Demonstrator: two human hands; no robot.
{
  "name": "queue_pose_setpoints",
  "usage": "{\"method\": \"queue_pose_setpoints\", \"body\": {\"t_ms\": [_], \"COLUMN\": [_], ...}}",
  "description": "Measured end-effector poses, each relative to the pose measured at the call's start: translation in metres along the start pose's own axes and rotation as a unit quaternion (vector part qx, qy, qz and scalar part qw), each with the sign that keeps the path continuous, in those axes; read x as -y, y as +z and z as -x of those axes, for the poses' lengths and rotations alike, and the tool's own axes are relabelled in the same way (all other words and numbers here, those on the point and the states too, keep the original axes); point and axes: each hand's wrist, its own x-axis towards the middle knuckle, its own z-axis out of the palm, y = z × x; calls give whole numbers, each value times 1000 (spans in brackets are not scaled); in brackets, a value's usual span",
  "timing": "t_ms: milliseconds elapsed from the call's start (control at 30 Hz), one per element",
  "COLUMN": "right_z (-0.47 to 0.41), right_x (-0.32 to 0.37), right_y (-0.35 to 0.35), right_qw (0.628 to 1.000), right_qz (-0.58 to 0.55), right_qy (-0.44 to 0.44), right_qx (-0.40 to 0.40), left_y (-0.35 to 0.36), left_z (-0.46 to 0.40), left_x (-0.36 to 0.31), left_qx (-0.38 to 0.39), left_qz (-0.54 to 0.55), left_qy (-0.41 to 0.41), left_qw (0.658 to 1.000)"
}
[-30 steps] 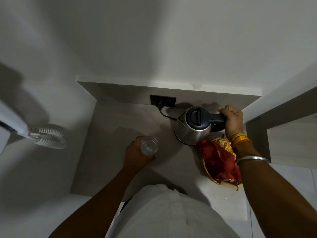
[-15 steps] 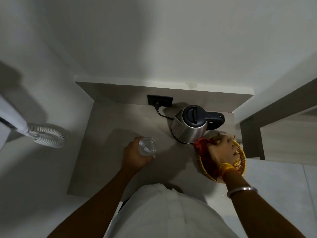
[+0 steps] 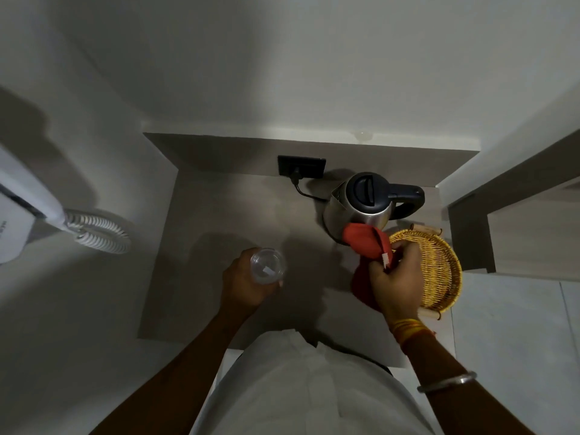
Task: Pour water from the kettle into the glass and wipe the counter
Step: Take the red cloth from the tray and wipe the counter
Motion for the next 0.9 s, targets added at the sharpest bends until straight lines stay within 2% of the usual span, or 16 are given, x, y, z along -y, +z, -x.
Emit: {"method": "queue_pose_setpoints", "body": {"t_ms": [67,167,300,433,500,600,700,800,833,900], "right_z": [15,35,54,48,35,21,28,50,60,76], "right_x": [3,-3,-16,2,25,64,85,66,51,14], "right_y": [17,42,70,110,138,175,195,179,168,143], "right_qw": [998,983,935,929,931,916,841,777,771,806], "right_qz": [32,146,273,279,268,262,264,271,275,273], "right_qy": [2,-3,-62,2,5,-73,-228,-326,-340,-318], "right_qx": [52,108,217,244,248,297,414,465,464,417], "left_y": [-2,-8,-19,-32,-41,-53,-69,-85,-91,-99], "left_z": [2,4,3,-1,-4,-4,-6,-12,-15,-22], "left_x": [4,9,12,18,24,28,41,50,51,56], "left_qx": [-5,-13,-7,-12,-33,-45,-68,-85,-92,-96], "left_qz": [6,5,-14,-11,1,10,23,42,41,35], "left_qy": [-12,-1,0,5,-12,-14,-27,-56,-55,-49], "left_qw": [1000,1000,1000,1000,999,999,997,994,993,994]}}
